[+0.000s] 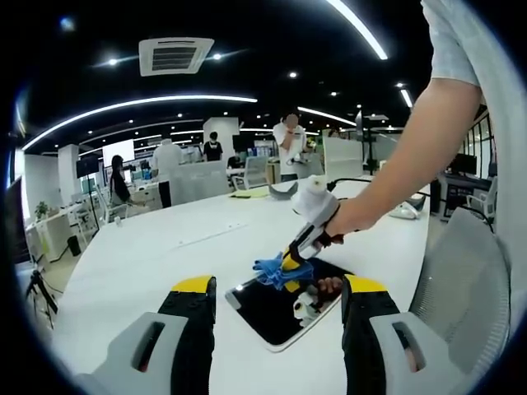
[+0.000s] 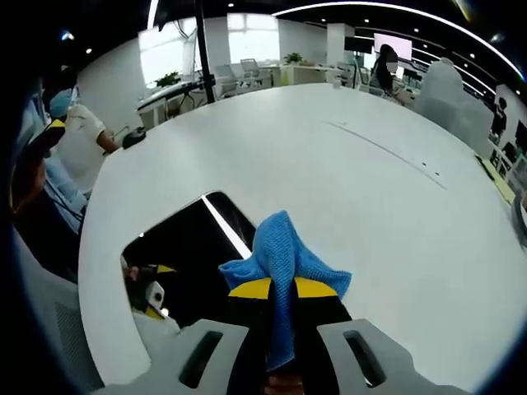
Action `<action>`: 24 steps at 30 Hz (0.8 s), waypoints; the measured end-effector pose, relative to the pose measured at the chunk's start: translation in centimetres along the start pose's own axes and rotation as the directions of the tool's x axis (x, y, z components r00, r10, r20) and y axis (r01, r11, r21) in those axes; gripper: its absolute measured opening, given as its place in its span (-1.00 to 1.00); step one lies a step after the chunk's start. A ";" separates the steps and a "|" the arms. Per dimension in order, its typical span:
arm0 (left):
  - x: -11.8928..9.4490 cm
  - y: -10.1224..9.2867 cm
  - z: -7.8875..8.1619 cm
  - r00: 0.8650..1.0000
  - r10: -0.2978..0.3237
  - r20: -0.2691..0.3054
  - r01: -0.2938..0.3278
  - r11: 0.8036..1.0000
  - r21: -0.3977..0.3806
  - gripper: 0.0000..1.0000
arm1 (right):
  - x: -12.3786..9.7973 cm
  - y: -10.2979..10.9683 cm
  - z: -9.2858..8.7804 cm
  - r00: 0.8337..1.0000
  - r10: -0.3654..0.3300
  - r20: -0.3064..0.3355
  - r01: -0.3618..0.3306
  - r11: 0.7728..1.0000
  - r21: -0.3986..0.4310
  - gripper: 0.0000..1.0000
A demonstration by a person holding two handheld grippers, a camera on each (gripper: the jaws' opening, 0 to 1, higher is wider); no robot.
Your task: Wipe the mirror surface with the cleaning cloth until all visible marks leave the cleaned area.
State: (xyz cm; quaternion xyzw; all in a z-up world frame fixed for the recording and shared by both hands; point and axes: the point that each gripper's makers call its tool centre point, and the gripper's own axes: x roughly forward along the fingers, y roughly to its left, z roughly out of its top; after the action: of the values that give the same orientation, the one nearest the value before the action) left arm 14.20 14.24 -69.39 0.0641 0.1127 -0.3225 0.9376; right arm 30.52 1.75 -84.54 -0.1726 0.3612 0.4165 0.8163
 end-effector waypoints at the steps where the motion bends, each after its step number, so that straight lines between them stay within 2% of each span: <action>1: 0.0 0.0 0.0 1.000 0.000 0.000 0.000 1.000 0.002 0.23 | 0.0 0.1 -0.1 1.000 0.000 0.001 0.000 1.000 -0.001 -0.93; 24: -0.2 -0.4 0.2 1.000 -0.002 0.005 0.002 1.000 0.005 0.23 | -0.7 1.8 -0.8 1.000 0.008 0.003 -0.008 1.000 -0.008 -0.93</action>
State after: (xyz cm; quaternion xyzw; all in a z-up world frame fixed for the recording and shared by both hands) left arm 13.85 13.98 -69.17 0.0654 0.1099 -0.3238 0.9374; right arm 28.45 1.94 -84.58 -0.1738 0.3588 0.4215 0.8145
